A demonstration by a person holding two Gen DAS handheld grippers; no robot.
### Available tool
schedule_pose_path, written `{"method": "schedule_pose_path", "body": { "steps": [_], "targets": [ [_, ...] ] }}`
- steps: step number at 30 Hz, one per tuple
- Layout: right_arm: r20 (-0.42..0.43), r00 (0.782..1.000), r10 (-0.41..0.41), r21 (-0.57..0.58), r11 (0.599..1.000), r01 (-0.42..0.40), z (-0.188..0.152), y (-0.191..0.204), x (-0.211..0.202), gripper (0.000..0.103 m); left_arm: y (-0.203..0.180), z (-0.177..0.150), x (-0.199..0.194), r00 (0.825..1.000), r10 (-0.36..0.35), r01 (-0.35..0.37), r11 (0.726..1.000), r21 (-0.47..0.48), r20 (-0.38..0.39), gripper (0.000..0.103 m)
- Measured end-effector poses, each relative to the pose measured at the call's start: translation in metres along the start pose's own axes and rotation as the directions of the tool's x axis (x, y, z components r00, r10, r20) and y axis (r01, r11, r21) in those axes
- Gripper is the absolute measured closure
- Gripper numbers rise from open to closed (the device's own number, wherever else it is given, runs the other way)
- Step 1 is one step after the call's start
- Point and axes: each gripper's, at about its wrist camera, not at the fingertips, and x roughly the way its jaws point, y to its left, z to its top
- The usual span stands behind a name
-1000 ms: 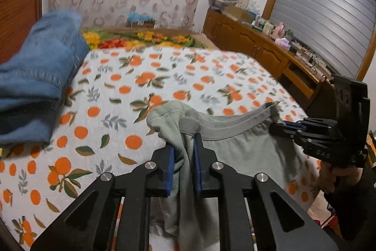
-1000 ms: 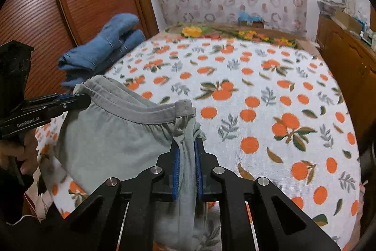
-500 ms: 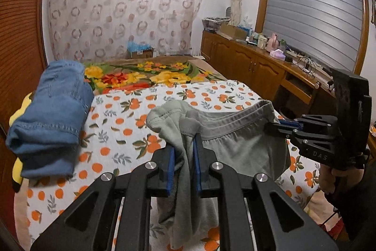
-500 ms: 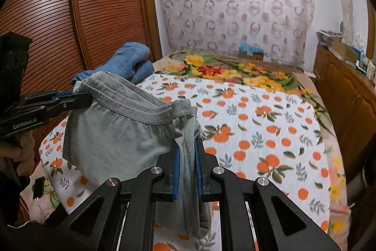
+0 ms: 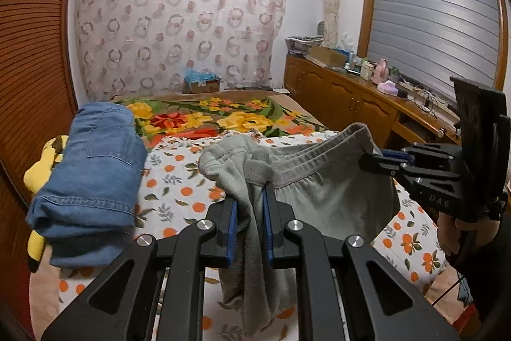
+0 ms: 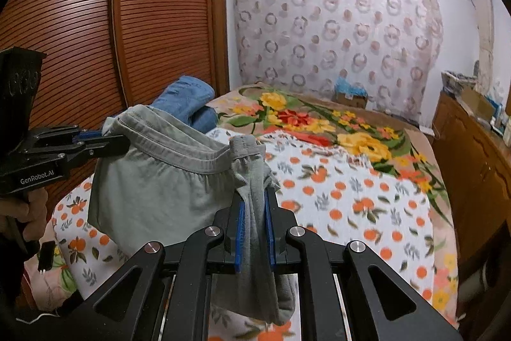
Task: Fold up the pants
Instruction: 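Close both grippers on the waistband and lift the garment, then carry the lifted grey-green garment with both grippers over the folded jeans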
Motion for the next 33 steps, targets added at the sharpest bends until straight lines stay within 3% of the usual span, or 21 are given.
{"method": "schedule_pose_path", "body": {
  "steps": [17, 33],
  "targets": [
    [0.06, 0.994, 0.094, -0.104, 0.991, -0.087, 0.073, 0.005, 0.073, 0.092, 0.074, 0.035, -0.016, 0.991, 0.105, -0.101, 0.993, -0.063, 0.078, 0.088],
    [0.059, 0.985, 0.165, -0.2, 0.968, -0.15, 0.138, 0.003, 0.186, 0.092, 0.16, 0.044, 0.002, 0.969, 0.228, -0.205, 0.958, -0.2, 0.097, 0.088]
  ]
}}
